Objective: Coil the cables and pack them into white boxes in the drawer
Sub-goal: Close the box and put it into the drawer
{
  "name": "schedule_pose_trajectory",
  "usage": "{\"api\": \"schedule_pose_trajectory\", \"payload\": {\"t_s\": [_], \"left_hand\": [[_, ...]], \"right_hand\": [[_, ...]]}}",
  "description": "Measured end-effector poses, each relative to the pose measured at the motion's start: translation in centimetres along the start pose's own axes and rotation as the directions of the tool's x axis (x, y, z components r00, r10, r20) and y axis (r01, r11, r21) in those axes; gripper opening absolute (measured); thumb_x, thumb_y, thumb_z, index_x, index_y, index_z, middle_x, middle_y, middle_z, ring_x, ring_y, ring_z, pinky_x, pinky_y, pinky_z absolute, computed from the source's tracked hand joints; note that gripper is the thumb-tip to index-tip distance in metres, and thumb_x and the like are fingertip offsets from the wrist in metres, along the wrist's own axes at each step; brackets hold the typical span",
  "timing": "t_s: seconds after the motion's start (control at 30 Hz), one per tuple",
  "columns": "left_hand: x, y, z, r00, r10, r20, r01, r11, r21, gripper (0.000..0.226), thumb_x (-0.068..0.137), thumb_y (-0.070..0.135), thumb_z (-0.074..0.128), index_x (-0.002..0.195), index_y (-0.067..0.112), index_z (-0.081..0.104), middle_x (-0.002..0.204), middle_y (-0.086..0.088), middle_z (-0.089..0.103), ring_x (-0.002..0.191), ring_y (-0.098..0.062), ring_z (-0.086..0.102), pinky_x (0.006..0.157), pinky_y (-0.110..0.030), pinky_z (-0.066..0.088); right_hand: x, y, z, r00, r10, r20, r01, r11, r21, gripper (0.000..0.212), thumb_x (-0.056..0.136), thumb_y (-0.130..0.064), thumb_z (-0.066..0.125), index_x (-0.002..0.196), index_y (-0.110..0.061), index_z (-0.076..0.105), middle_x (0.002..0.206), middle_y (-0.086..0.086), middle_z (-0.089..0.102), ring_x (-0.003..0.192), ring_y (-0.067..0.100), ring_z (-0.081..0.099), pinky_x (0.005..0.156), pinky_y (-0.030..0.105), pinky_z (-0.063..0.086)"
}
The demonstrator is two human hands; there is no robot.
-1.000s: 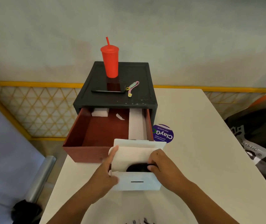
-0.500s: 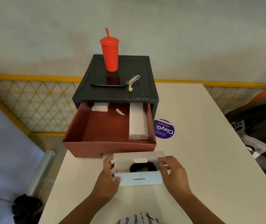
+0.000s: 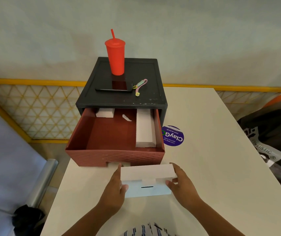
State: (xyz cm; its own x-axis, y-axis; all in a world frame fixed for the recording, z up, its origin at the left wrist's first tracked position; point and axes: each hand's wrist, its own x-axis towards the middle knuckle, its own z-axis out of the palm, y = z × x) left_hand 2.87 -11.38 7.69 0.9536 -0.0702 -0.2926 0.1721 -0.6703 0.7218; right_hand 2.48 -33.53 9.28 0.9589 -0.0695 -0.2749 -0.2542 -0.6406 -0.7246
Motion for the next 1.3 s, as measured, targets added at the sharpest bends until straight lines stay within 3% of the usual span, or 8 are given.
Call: {"api": "schedule_pose_trajectory", "payload": {"t_s": [0.13,0.27,0.43,0.6,0.8,0.97,1.17,1.3], "left_hand": [[0.2,0.2,0.2,0.999,-0.039,-0.007,0.039,0.999,0.010,0.068,0.095,0.019,0.049,0.149,0.022,0.007,0.102,-0.008,0.058,0.085,-0.009,0.054,0.091,-0.019,0.039],[0.7,0.5,0.1,0.997,-0.078,-0.015,0.078,0.997,0.028,0.070,0.094,0.020,0.053,0.149,0.021,0.010,0.118,-0.009,0.059,0.099,-0.015,0.057,0.097,-0.022,0.039],[0.6,1.1,0.2,0.997,-0.054,0.061,0.053,0.998,0.017,0.075,0.090,0.016,0.060,0.147,0.025,0.012,0.148,0.000,0.036,0.127,-0.018,0.044,0.106,-0.029,0.033],[1.0,0.7,0.2,0.995,-0.013,0.095,0.014,1.000,-0.009,0.074,0.086,0.013,0.065,0.141,0.028,0.018,0.133,0.003,0.049,0.100,-0.008,0.050,0.092,-0.017,0.038],[1.5,0.6,0.1,0.994,0.008,0.108,-0.007,1.000,-0.010,0.072,0.086,0.012,0.065,0.140,0.028,0.020,0.124,0.013,0.045,0.100,-0.006,0.049,0.093,-0.017,0.037],[1.6,0.2,0.0,0.995,0.021,0.093,-0.020,1.000,-0.012,0.063,0.085,0.013,0.066,0.134,0.027,0.030,0.129,0.008,0.047,0.109,-0.009,0.047,0.097,-0.022,0.039],[1.3,-0.6,0.1,0.995,0.077,0.059,-0.080,0.996,0.044,0.054,0.082,0.017,0.069,0.127,0.024,0.040,0.123,0.011,0.045,0.103,-0.006,0.046,0.090,-0.015,0.037],[0.6,-0.9,0.1,0.986,0.161,0.043,-0.164,0.983,0.084,0.047,0.080,0.019,0.067,0.116,0.029,0.038,0.116,0.013,0.044,0.094,0.000,0.049,0.073,-0.003,0.037]], "right_hand": [[0.1,-0.1,-0.3,0.997,0.012,0.081,-0.015,0.999,0.039,0.075,0.079,-0.030,0.072,0.138,-0.031,0.025,0.126,-0.014,0.040,0.106,0.009,0.046,0.090,0.024,0.045],[0.4,-0.7,-0.1,0.996,0.021,0.081,-0.025,0.998,0.051,0.095,0.067,-0.048,0.077,0.141,-0.036,0.017,0.133,-0.015,0.036,0.120,0.014,0.043,0.099,0.033,0.043],[1.1,-1.8,0.5,1.000,0.019,0.005,-0.017,0.954,-0.299,0.077,0.074,-0.060,0.064,0.135,-0.032,0.026,0.134,-0.006,0.042,0.113,0.015,0.052,0.095,0.031,0.047],[1.4,-1.7,1.1,1.000,-0.029,0.010,0.031,0.877,-0.479,0.071,0.081,-0.062,0.053,0.137,-0.028,0.025,0.144,-0.004,0.030,0.116,0.019,0.053,0.092,0.028,0.049],[1.5,-1.5,1.4,0.996,-0.084,0.039,0.091,0.830,-0.551,0.065,0.085,-0.062,0.046,0.138,-0.029,0.026,0.145,-0.005,0.030,0.118,0.019,0.053,0.092,0.027,0.049],[1.7,-0.7,1.5,0.995,-0.090,0.041,0.099,0.871,-0.480,0.058,0.087,-0.053,0.051,0.137,-0.030,0.032,0.146,-0.006,0.028,0.122,0.018,0.049,0.097,0.028,0.046],[1.4,1.2,1.7,0.992,-0.120,0.028,0.123,0.965,-0.233,0.039,0.086,-0.018,0.064,0.120,-0.029,0.048,0.144,-0.006,0.030,0.124,0.015,0.041,0.102,0.023,0.037],[1.0,1.7,0.9,0.992,-0.110,0.064,0.112,0.993,-0.023,0.043,0.079,-0.003,0.068,0.093,-0.039,0.046,0.126,-0.012,0.040,0.115,0.007,0.042,0.088,-0.002,0.030]]}}
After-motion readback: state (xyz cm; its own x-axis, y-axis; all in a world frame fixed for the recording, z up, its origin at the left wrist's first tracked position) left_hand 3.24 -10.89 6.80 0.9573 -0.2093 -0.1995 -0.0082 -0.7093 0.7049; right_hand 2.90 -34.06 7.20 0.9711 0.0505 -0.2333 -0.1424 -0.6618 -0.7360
